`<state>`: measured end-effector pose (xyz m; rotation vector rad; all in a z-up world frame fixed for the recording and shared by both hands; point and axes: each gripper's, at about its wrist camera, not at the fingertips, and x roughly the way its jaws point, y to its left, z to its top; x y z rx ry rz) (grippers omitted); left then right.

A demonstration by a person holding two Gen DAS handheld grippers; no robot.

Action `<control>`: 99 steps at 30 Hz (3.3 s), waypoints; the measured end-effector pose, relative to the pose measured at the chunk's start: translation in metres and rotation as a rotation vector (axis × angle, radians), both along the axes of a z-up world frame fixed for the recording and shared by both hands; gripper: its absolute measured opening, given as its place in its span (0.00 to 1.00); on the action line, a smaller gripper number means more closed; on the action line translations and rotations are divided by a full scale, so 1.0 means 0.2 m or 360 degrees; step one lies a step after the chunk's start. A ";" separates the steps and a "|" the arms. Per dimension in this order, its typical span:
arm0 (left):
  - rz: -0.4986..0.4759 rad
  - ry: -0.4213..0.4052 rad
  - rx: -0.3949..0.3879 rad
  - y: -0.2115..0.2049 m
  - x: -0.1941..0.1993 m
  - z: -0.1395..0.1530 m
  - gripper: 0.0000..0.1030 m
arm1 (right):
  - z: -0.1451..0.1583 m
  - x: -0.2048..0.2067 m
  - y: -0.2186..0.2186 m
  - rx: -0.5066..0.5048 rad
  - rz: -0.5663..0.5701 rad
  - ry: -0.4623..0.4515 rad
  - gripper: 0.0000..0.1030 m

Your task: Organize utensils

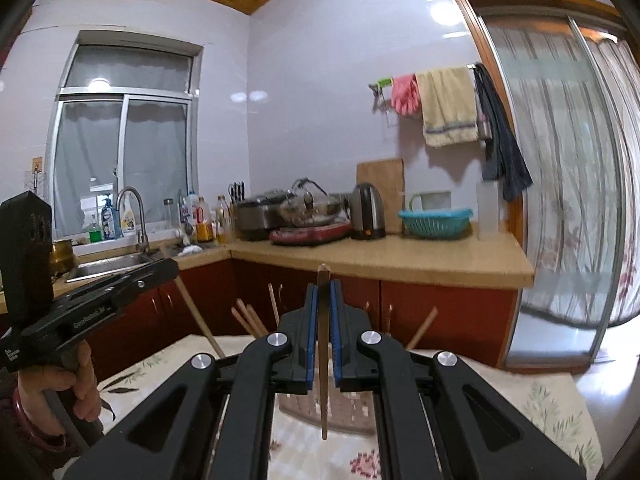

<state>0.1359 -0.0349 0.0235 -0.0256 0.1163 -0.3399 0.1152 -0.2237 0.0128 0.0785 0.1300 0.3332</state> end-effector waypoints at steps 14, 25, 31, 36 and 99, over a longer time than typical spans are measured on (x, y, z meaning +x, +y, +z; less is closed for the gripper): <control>0.0061 -0.0249 0.0006 -0.07 0.23 0.20 0.06 | 0.17 0.21 0.03 -0.0026 -0.0030 -0.0187 0.07; 0.0120 -0.0278 -0.0010 -0.09 0.47 0.15 0.06 | 0.10 0.40 0.03 -0.0043 -0.0063 -0.0125 0.07; 0.0144 -0.0183 -0.0014 -0.08 0.59 0.02 0.06 | -0.01 0.48 0.04 -0.0046 -0.0065 -0.0052 0.07; 0.0148 -0.0135 0.0015 -0.09 0.64 -0.09 0.06 | -0.09 0.54 0.04 -0.0048 -0.0063 0.0014 0.07; 0.0421 0.0056 0.0167 -0.01 0.35 -0.19 0.96 | -0.18 0.30 0.04 -0.0053 -0.0305 0.0139 0.83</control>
